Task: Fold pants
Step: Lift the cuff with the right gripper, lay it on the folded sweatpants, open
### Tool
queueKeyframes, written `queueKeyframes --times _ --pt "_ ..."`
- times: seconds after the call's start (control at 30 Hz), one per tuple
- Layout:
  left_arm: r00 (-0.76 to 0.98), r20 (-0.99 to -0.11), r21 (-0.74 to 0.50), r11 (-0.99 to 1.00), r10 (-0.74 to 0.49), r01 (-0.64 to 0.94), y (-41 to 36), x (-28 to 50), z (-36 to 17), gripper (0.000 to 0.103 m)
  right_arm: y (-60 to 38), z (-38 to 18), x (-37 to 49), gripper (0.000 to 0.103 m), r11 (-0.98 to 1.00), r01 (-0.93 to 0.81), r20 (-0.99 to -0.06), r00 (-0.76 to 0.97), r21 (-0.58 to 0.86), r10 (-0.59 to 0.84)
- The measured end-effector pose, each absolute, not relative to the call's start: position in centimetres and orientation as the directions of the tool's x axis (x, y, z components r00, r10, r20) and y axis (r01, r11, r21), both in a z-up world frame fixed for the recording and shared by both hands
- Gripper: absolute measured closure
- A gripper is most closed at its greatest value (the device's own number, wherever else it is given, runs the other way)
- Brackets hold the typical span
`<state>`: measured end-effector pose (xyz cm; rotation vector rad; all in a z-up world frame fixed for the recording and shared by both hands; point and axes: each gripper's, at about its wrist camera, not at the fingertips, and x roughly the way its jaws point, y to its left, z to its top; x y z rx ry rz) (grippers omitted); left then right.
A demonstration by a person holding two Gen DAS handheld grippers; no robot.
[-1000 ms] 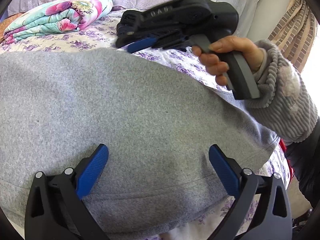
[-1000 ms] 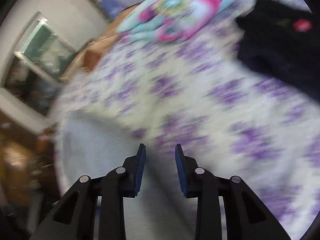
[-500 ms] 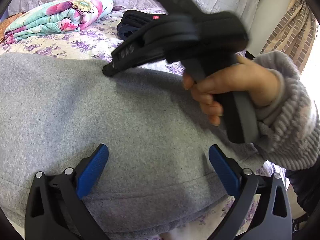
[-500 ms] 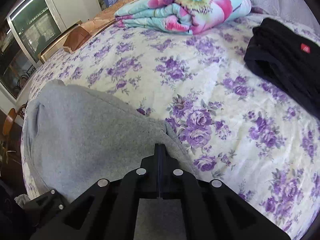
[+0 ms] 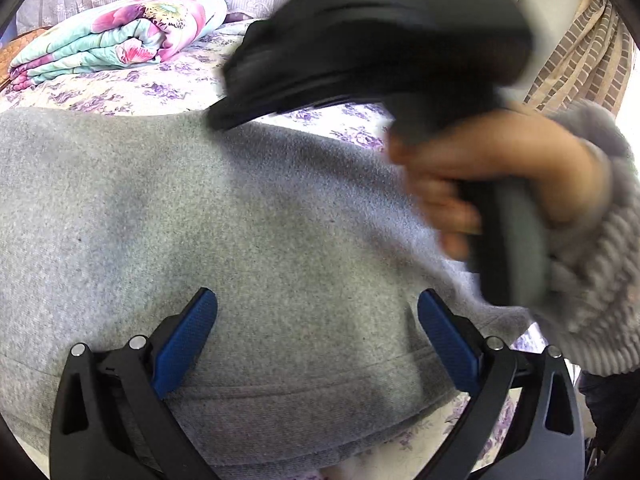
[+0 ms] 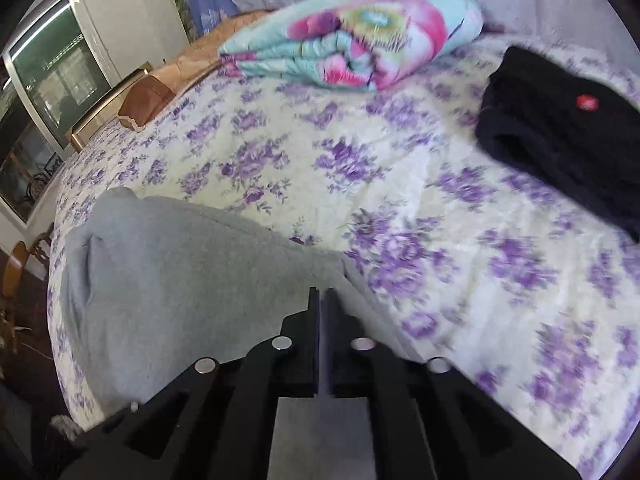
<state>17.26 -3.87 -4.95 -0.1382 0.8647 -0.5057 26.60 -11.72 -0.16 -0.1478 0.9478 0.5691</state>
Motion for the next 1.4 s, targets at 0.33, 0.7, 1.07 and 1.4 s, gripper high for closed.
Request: queueKeyframes --times 0.33,0.7,1.07,1.4 --pt "0.544 -0.695 -0.305 0.878 -0.470 0.369 -4.1 17.4 -5.0 0.005 -32.1 3.5 10.1 0.040 0.936 -0.123 -0.589 0.749 0.329 0.305" --pt "0.558 -0.706 -0.262 0.893 -0.435 0.365 -4.3 16.8 -5.0 0.005 -49.2 -5.5 -0.6 0.032 0.515 0.242 -0.450 0.830 0.823 0.330" --pt "0.574 -0.725 -0.199 0.913 -0.382 0.357 -4.9 16.4 -5.1 0.005 -48.6 -8.2 5.9 0.073 0.476 0.222 -0.398 0.864 0.851 0.308" --pt "0.771 -0.587 -0.238 0.963 -0.248 0.129 5.5 12.4 1.3 0.005 -31.5 4.7 6.5 0.077 0.998 0.061 -0.402 0.914 0.034 -0.042"
